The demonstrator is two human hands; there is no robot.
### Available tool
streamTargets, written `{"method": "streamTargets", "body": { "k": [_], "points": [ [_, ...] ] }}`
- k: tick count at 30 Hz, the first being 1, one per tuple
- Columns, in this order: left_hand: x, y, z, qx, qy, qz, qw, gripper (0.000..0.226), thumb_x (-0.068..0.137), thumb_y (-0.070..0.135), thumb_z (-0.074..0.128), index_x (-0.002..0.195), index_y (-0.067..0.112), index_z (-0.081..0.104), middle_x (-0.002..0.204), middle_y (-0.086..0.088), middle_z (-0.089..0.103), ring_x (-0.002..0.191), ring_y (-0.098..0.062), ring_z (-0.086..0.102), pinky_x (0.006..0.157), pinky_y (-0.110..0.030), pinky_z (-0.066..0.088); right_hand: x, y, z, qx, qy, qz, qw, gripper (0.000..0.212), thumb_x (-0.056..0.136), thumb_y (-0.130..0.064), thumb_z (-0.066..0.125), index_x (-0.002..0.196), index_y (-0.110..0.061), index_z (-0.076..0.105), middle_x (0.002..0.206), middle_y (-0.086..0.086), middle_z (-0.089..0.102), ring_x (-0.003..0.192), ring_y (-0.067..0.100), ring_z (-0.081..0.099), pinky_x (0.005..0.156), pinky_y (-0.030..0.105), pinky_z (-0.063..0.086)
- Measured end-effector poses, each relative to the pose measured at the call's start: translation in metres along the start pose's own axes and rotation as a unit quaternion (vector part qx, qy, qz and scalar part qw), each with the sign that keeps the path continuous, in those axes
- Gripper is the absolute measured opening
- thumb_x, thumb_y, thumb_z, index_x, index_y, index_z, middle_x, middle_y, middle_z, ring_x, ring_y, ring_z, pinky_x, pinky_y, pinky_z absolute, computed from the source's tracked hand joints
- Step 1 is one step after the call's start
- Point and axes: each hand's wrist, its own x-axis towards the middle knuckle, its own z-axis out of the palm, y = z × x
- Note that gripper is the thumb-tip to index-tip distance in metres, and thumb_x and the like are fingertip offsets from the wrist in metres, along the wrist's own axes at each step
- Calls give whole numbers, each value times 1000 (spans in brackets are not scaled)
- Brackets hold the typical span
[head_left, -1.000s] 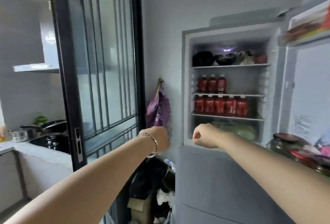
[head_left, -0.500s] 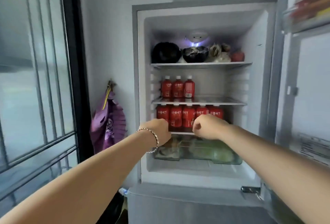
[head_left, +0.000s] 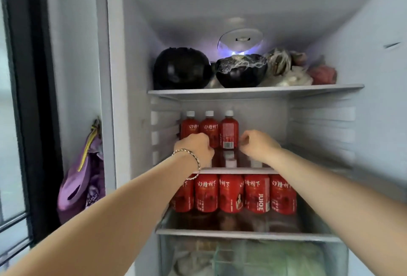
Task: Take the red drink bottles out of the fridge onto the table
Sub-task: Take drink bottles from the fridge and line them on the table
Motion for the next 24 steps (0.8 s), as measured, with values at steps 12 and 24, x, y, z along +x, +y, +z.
{"method": "streamTargets", "body": {
  "k": [12,24],
  "points": [
    [140,-27,41,-119,92,-73,986,53,87,25,54,136,13,38,142,-14,32,123,-34,45,100,-45,43,167,-35,23,-155,16,-33,987,62,90,-57,44,146,-36,26,155,4,23,139,36,19,110,52,19],
    [192,-42,48,-6,75,-16,997,59,91,27,50,145,22,27,157,-4,14,138,-31,30,109,-43,35,208,-21,42,-79,59,-64,993,49,82,-61,53,117,-28,56,121,0,61,114,23,54,88,32,42]
  ]
}}
